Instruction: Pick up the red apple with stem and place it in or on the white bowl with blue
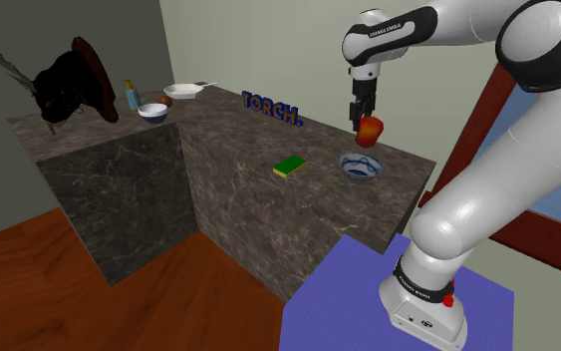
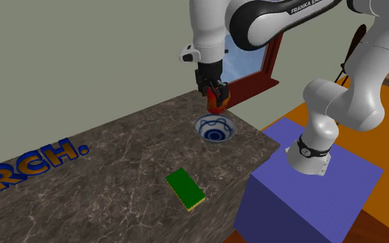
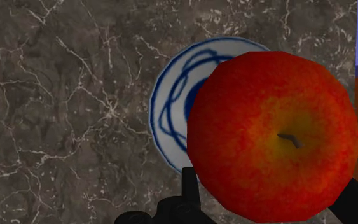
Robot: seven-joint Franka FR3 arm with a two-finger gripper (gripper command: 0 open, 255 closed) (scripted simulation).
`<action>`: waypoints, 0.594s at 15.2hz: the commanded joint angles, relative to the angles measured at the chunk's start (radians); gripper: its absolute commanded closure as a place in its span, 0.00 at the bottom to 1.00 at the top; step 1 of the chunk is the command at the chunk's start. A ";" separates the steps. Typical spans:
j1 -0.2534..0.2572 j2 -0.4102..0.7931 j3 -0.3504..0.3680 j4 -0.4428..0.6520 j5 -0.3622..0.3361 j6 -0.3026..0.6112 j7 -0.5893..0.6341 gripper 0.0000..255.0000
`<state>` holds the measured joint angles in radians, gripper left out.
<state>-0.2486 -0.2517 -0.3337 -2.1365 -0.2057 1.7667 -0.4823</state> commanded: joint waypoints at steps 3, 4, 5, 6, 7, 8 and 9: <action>-0.002 0.008 -0.005 -0.047 -0.002 0.055 0.003 1.00; -0.002 0.011 -0.006 -0.058 -0.003 0.069 0.004 1.00; -0.003 0.014 -0.008 -0.068 -0.003 0.082 0.005 1.00; -0.003 0.018 -0.009 -0.078 -0.003 0.096 0.006 1.00; -0.003 0.022 -0.010 -0.088 -0.003 0.110 0.007 1.00; -0.004 0.026 -0.011 -0.098 -0.003 0.123 0.008 1.00; -0.004 0.030 -0.013 -0.108 -0.003 0.137 0.009 1.00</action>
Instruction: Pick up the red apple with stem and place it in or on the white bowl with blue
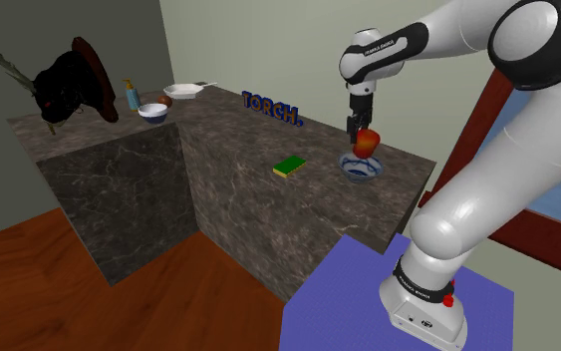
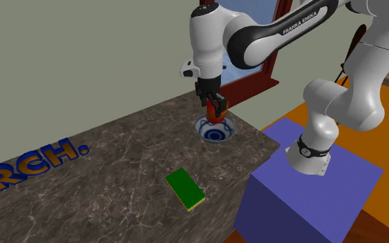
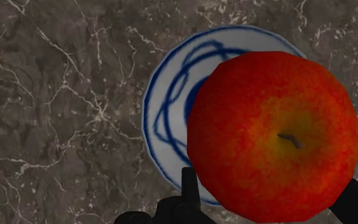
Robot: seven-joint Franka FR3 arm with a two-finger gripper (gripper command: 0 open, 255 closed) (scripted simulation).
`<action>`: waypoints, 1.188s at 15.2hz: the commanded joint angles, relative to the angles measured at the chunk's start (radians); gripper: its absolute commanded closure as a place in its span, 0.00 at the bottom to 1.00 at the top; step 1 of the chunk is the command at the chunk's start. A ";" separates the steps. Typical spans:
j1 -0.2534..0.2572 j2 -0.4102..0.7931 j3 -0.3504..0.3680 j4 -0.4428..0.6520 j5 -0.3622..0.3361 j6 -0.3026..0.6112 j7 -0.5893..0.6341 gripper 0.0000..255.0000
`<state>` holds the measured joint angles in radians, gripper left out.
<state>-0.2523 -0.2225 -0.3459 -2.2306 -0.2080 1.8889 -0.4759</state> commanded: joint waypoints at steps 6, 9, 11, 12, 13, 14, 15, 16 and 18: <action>-0.001 0.022 -0.006 -0.053 0.000 0.075 0.005 1.00; -0.001 0.022 -0.006 -0.053 0.000 0.075 0.005 1.00; -0.001 0.022 -0.006 -0.053 0.000 0.075 0.005 1.00; -0.001 0.022 -0.006 -0.053 0.000 0.075 0.005 1.00; -0.001 0.022 -0.006 -0.053 0.000 0.075 0.005 0.00; -0.001 0.022 -0.006 -0.053 0.000 0.075 0.005 0.00; -0.001 0.022 -0.006 -0.053 0.000 0.075 0.005 0.00; -0.001 0.022 -0.006 -0.053 0.000 0.075 0.005 0.00; -0.001 0.022 -0.006 -0.053 0.000 0.075 0.005 0.00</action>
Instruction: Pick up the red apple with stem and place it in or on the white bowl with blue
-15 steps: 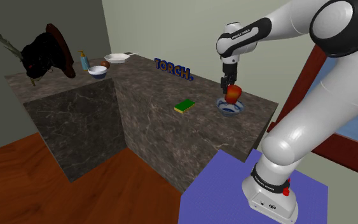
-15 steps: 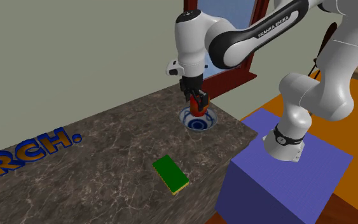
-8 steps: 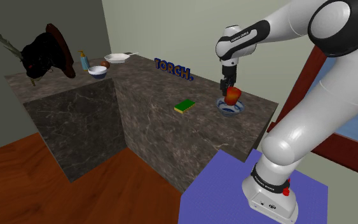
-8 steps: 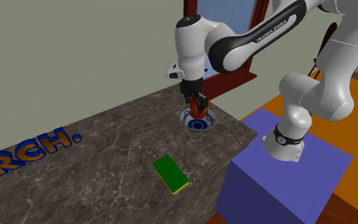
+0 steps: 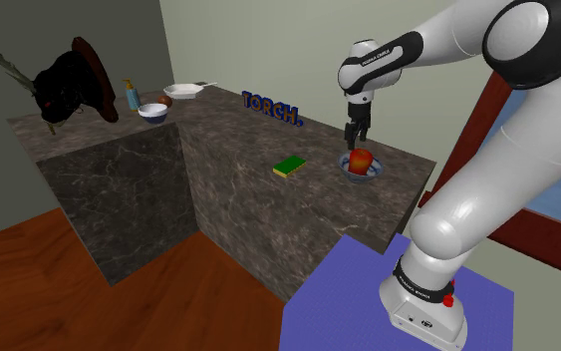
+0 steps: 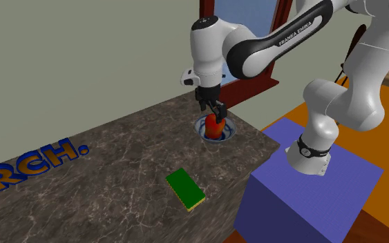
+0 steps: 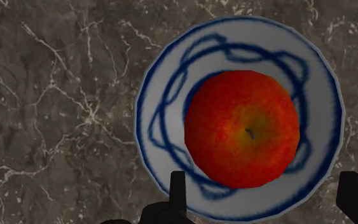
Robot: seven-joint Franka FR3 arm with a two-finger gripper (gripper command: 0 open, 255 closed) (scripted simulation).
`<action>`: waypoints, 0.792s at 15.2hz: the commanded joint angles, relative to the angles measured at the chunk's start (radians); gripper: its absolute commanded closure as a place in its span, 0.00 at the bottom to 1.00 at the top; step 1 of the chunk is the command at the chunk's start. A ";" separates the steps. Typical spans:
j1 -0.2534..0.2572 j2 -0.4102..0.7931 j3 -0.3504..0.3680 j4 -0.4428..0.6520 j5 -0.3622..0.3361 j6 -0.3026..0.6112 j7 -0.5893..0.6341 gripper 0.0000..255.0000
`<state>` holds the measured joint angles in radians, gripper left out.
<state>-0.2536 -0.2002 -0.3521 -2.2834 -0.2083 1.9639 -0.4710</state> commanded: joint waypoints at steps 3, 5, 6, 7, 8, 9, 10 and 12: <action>0.007 -0.018 0.013 0.084 0.007 -0.103 -0.001 0.00; 0.009 -0.021 0.016 0.108 0.009 -0.130 -0.001 0.00; 0.009 -0.021 0.016 0.108 0.009 -0.130 -0.001 0.00; 0.009 -0.021 0.016 0.108 0.009 -0.130 -0.001 0.00; 0.009 -0.021 0.016 0.108 0.009 -0.130 -0.001 0.00; 0.009 -0.021 0.016 0.108 0.009 -0.130 -0.001 0.00; 0.009 -0.021 0.016 0.108 0.009 -0.130 -0.001 0.00; 0.009 -0.021 0.016 0.108 0.009 -0.130 -0.001 0.00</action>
